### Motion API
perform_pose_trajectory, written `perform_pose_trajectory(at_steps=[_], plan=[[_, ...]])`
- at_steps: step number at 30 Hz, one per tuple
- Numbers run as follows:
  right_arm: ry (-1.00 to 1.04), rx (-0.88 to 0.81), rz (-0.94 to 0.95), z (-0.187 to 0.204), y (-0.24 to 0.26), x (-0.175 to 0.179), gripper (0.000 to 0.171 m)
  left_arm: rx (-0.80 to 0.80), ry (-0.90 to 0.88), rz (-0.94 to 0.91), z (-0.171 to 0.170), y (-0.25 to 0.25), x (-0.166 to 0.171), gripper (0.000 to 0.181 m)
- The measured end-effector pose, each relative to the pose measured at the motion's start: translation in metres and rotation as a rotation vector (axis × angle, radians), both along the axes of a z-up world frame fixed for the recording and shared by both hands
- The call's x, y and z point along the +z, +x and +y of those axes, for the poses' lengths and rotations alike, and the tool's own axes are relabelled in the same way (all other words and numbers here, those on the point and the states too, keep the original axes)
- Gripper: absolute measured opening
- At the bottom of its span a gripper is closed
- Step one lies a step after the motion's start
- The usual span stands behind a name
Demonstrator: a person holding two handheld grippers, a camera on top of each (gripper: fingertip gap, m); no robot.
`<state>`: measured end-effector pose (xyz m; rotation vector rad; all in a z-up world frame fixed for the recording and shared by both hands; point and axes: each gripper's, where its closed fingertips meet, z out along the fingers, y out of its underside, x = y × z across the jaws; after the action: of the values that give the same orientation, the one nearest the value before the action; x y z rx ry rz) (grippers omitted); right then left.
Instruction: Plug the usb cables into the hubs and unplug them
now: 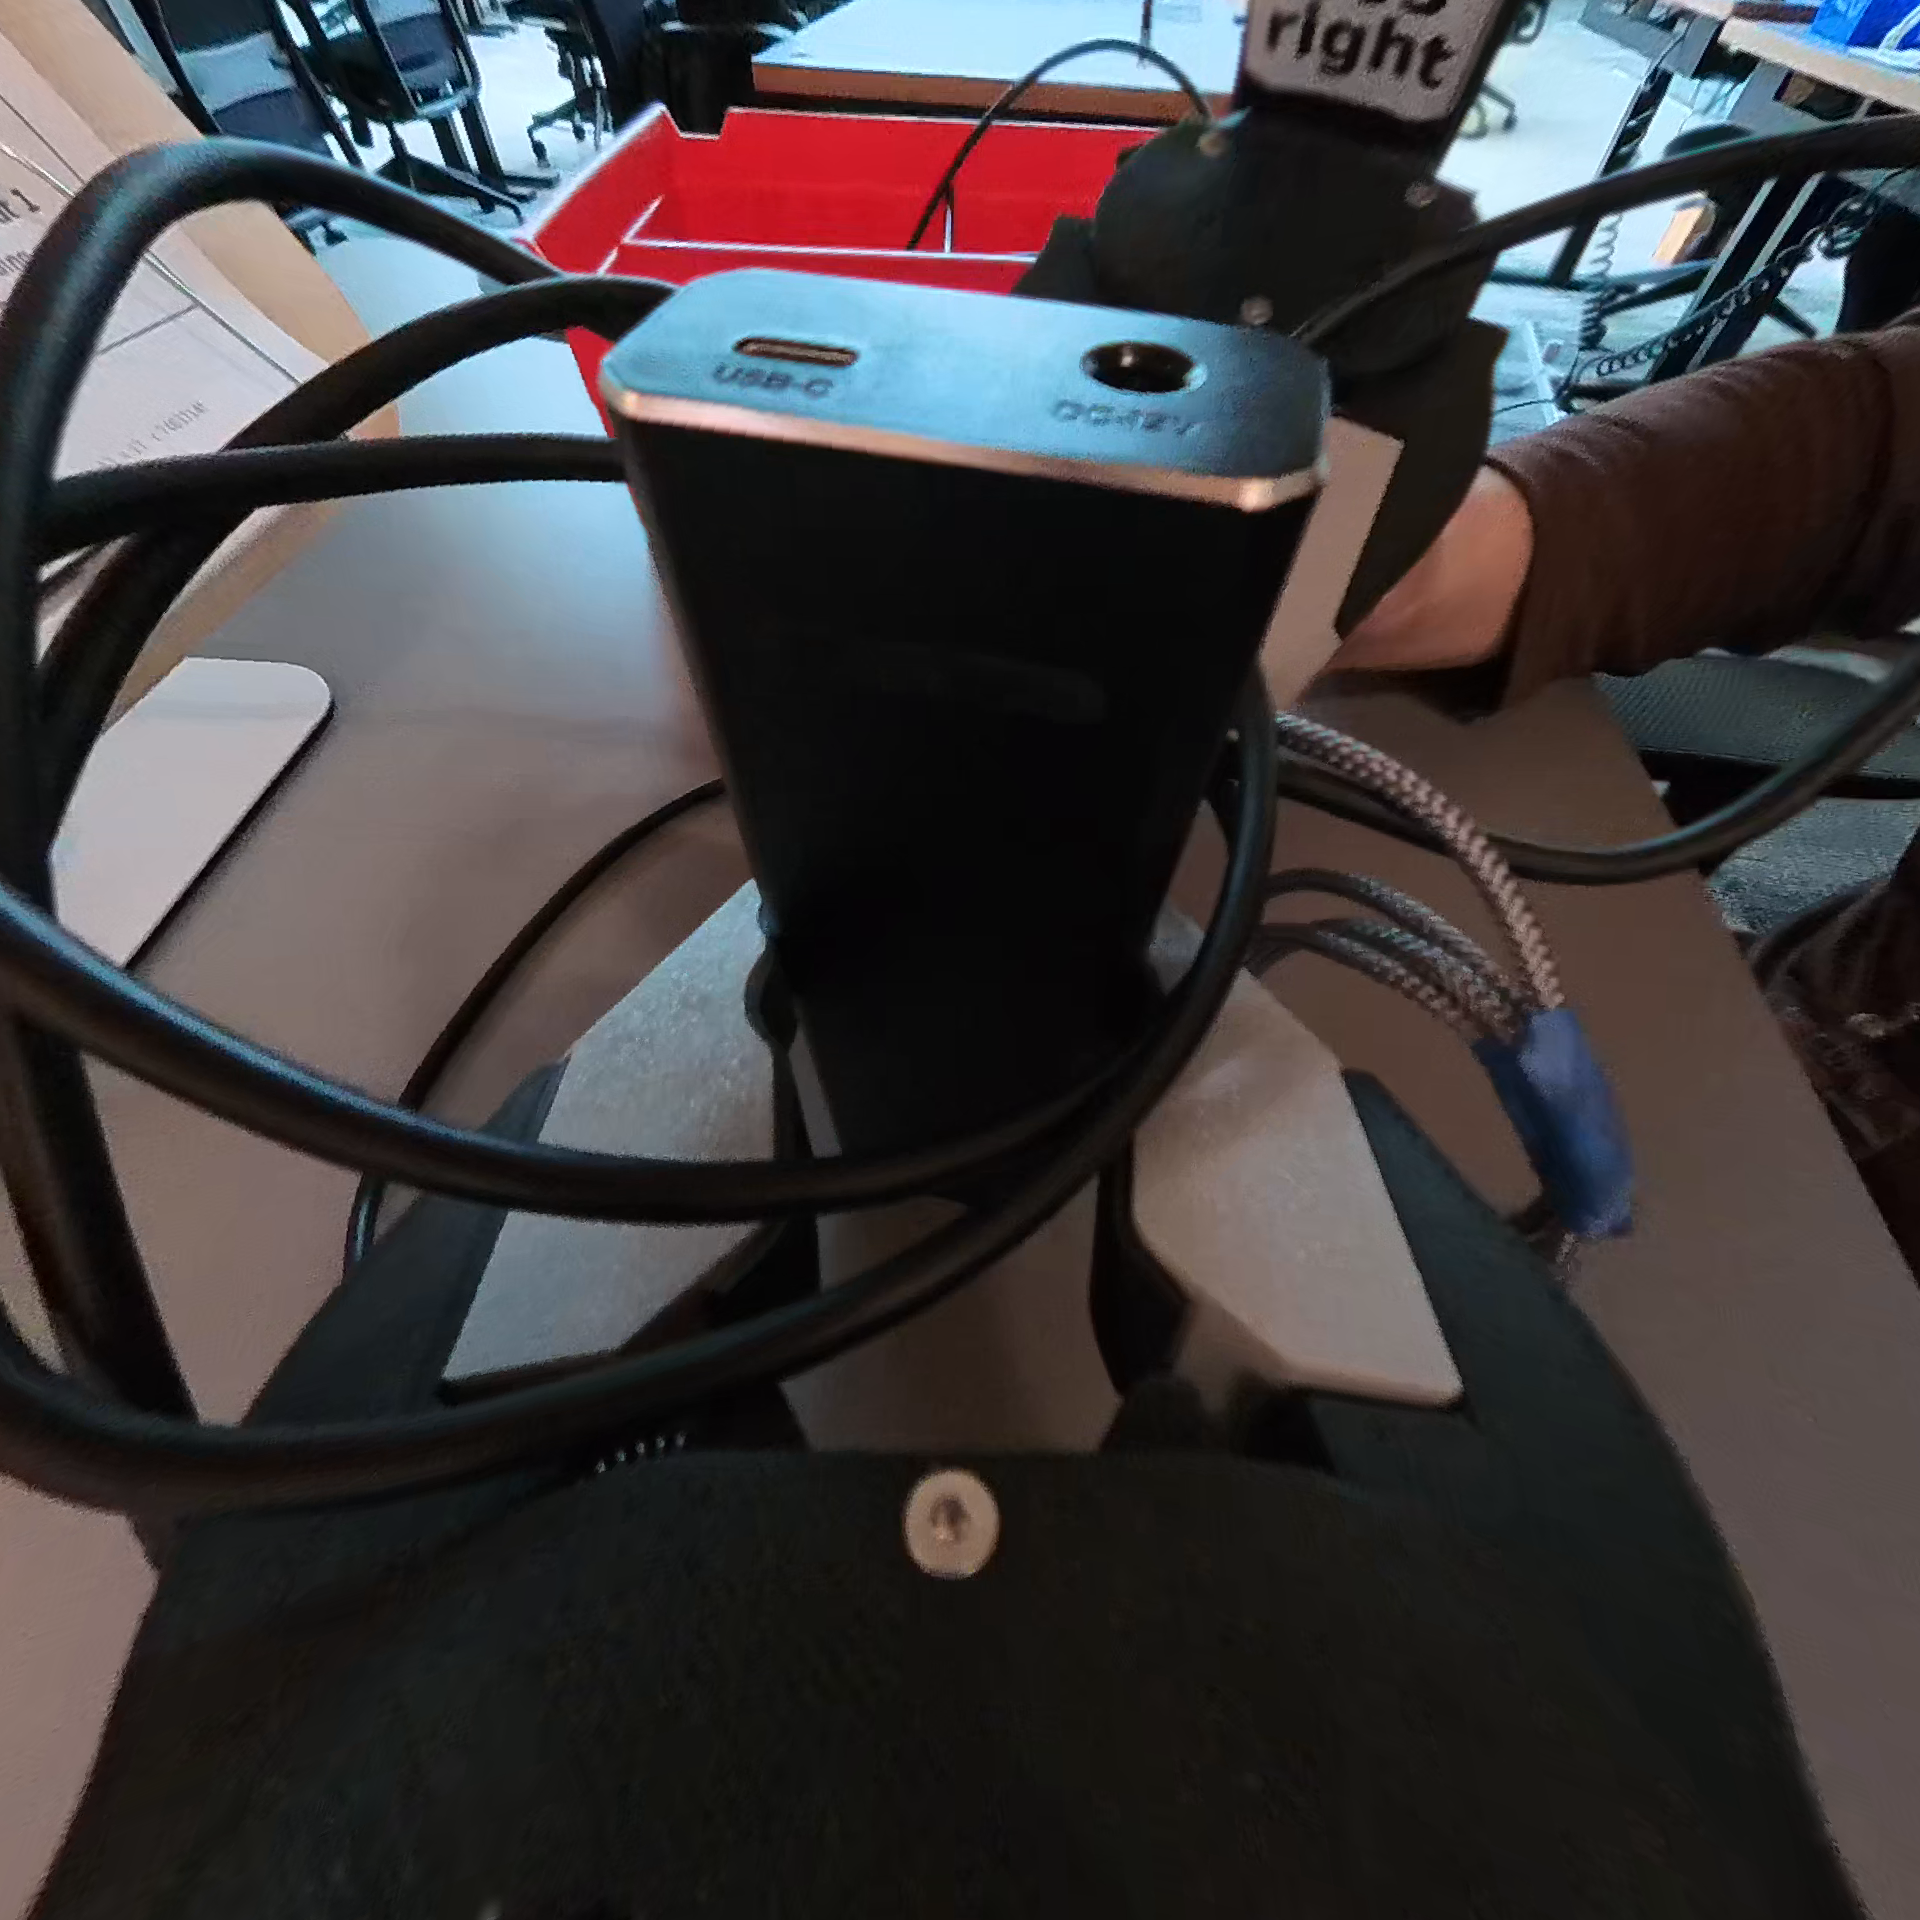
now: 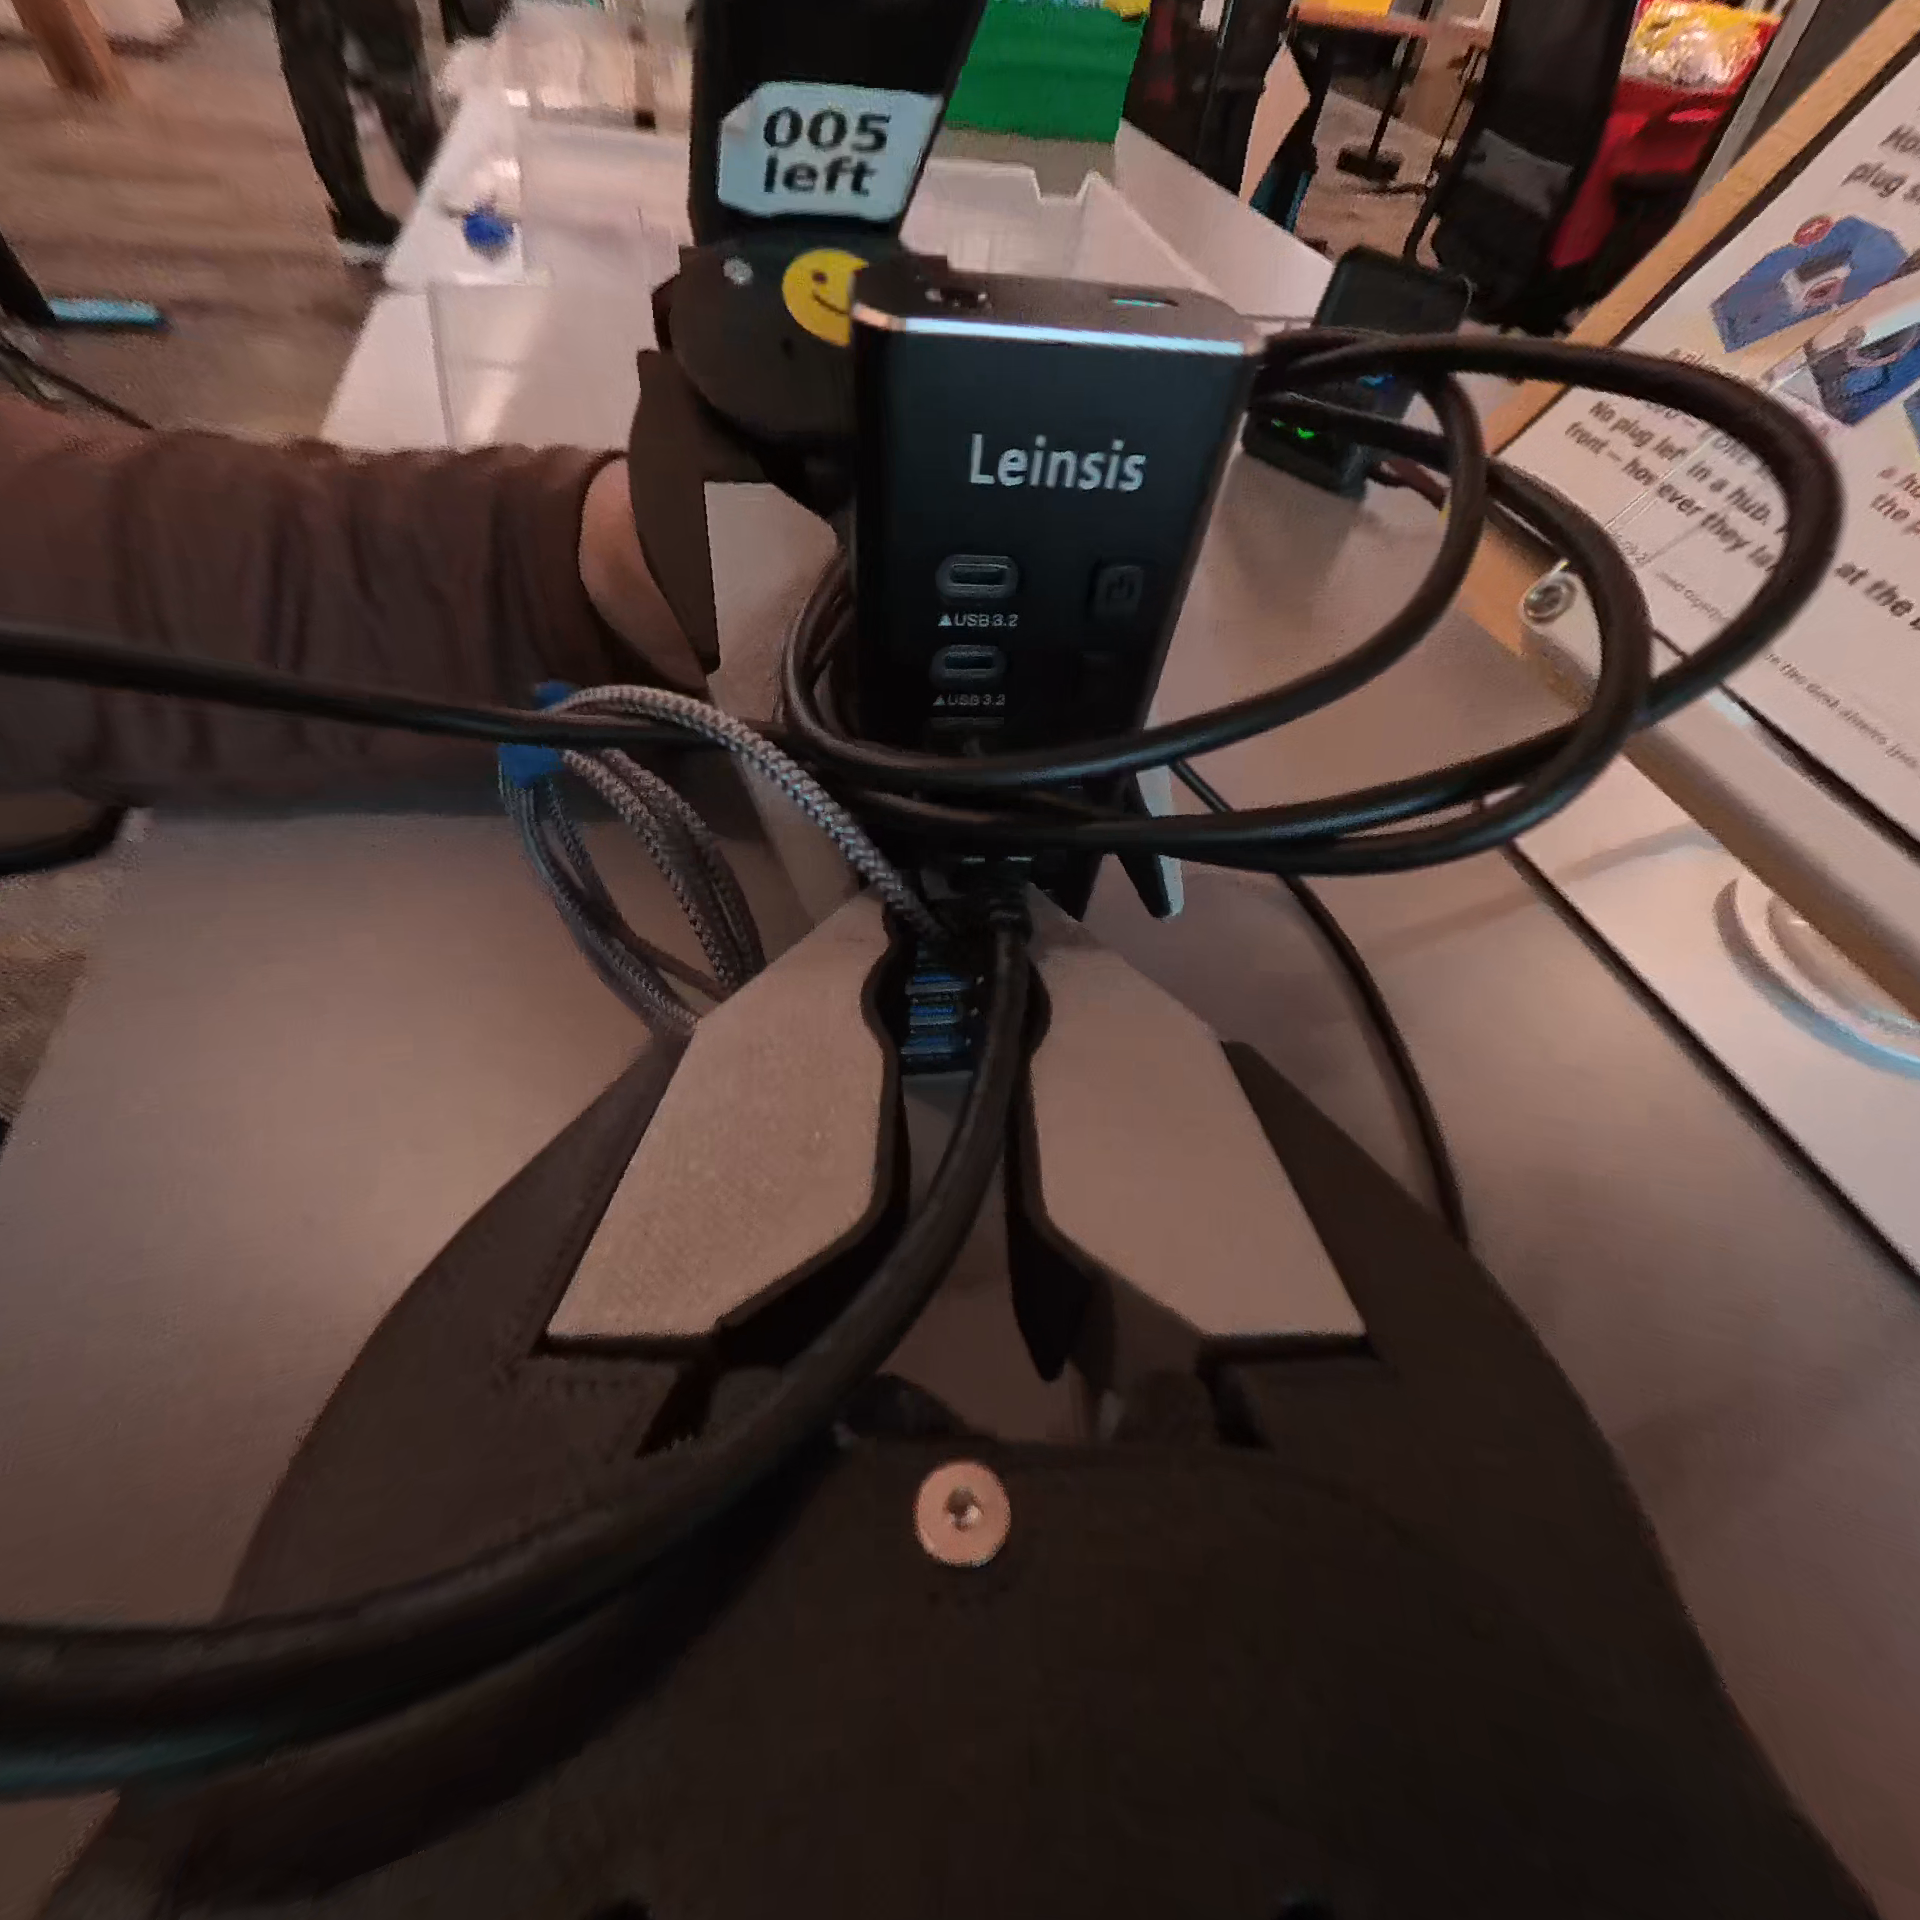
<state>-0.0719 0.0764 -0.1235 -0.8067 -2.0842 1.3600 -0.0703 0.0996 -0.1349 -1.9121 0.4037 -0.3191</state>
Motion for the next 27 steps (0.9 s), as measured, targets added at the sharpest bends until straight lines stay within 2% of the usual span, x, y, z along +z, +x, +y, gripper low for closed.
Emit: perform_pose_trajectory(at_steps=[5,8,10,12,15,19,21,25,27], plan=[[0.137,-0.002,-0.027,0.007,0.005,-0.003,0.011,0.013,-0.005,0.035,0.002,0.000,0.000,0.063],[0.294,-0.085,-0.075,0.038,0.008,-0.017,0.011,0.108,-0.017,0.072,-0.006,-0.024,-0.001,0.062],[0.114,-0.002,-0.128,0.028,0.020,-0.009,0.011,0.104,-0.001,-0.003,-0.014,-0.032,0.000,0.062],[0.013,-0.033,-0.098,0.030,0.016,0.006,0.011,0.101,0.027,-0.021,-0.014,-0.032,0.002,0.062],[0.068,-0.133,-0.051,0.047,0.007,0.008,0.011,0.130,0.023,0.018,-0.007,-0.029,0.001,0.063],[0.170,-0.173,0.057,0.058,0.010,0.015,0.010,0.225,0.035,0.053,-0.004,-0.044,0.002,0.062],[0.169,-0.136,0.146,0.054,0.017,0.031,0.010,0.299,0.028,0.027,-0.005,-0.058,0.002,0.062],[0.122,-0.179,0.283,0.071,0.026,0.064,0.010,0.469,0.033,0.013,-0.013,-0.094,0.002,0.060],[0.072,-0.234,0.249,0.089,0.026,0.066,0.009,0.526,0.032,0.014,-0.017,-0.106,0.002,0.060]])
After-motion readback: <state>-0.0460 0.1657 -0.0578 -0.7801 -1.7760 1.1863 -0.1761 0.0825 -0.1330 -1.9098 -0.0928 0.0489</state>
